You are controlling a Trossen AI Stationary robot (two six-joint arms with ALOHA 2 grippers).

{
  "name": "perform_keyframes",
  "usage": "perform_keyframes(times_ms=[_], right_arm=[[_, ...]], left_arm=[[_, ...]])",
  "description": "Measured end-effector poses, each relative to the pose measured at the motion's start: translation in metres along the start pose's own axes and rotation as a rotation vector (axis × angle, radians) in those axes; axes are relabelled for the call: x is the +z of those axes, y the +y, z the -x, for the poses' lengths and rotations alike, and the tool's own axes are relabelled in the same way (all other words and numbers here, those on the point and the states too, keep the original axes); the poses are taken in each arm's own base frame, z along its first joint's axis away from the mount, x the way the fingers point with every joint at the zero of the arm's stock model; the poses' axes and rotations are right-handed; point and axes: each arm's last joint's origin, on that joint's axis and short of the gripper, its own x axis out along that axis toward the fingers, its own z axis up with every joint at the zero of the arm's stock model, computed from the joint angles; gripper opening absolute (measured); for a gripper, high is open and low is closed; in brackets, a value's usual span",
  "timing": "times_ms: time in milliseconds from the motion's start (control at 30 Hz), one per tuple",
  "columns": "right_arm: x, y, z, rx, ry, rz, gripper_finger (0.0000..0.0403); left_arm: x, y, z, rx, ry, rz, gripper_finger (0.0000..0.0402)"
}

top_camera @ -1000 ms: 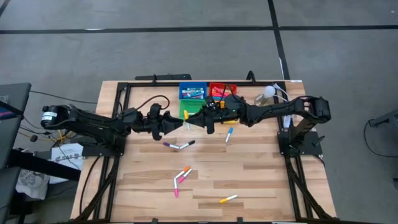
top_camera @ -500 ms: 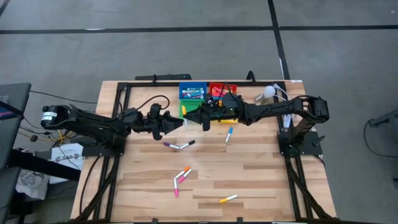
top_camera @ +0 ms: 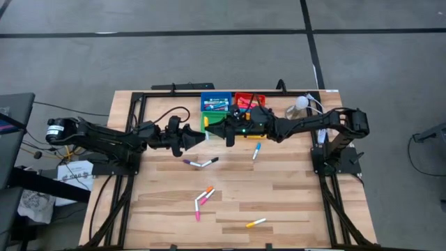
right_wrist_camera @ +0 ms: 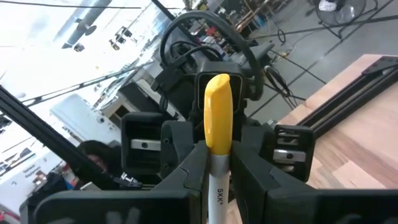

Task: Pick & Place Markers
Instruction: Put the yellow highlighter in the green bin

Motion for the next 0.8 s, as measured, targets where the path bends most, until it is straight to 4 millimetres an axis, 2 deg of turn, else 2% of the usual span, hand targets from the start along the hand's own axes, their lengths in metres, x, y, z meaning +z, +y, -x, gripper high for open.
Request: perform_keyframes(times_ms=[533, 800], right_arm=[[-0.007, 0.007, -0.001, -0.043, -0.028, -0.001, 0.0044], [-0.007, 0.007, -0.001, -0.044, -0.027, -0.001, 0.0044]], left_arm=[[0.007, -0.006, -0.006, -0.006, -0.019, -0.012, 0.015], [-0.001, 0.001, -0.017, 0.029, 0.018, 0.01, 0.015]])
